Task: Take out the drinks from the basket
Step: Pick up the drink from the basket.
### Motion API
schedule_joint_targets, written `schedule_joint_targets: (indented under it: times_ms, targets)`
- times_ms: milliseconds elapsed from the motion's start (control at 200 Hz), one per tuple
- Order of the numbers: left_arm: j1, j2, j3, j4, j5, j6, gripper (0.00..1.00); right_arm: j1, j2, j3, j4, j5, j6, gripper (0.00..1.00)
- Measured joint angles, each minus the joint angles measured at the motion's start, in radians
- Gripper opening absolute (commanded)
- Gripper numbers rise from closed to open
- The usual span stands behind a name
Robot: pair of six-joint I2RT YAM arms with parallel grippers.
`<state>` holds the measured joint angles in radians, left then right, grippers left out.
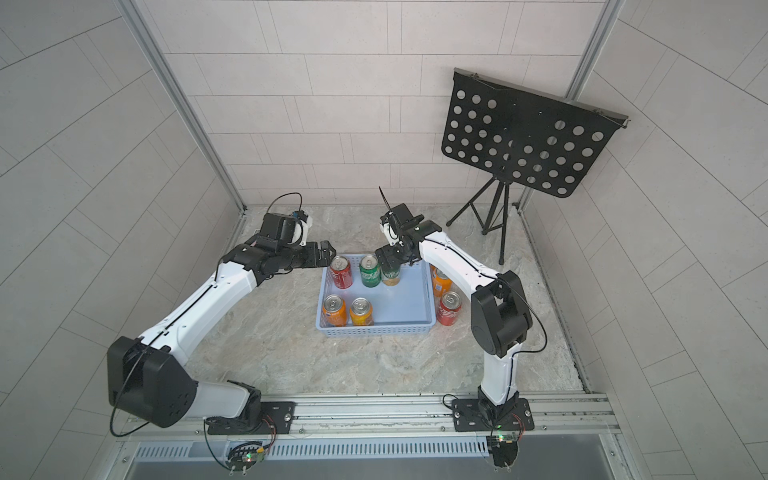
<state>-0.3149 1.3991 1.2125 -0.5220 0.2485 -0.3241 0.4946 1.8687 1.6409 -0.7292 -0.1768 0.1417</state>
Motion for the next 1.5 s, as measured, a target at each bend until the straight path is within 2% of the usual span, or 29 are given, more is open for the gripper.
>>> schedule_joint_targets:
  times_ms: [565,896,1066,1411,1501]
  targets:
    - [0.0,-0.014,0.0,0.005,0.013,0.0,1.0,0.0,0.119,0.038,-0.031,0.001,0.001,0.86]
    - [0.0,-0.024,-0.001,0.017,0.016,0.0,1.0,0.0,0.143,0.04,-0.025,0.002,0.001,0.79]
    - [0.0,-0.038,-0.002,0.018,0.015,0.0,1.0,0.0,0.147,0.04,-0.014,0.005,0.003,0.66]
    - [0.0,-0.043,-0.003,0.02,0.014,0.0,1.0,0.002,0.145,0.042,-0.024,0.021,0.012,0.33]
    - [0.0,-0.043,-0.003,0.021,0.015,0.0,1.0,0.002,0.142,0.043,-0.039,0.03,0.016,0.28]
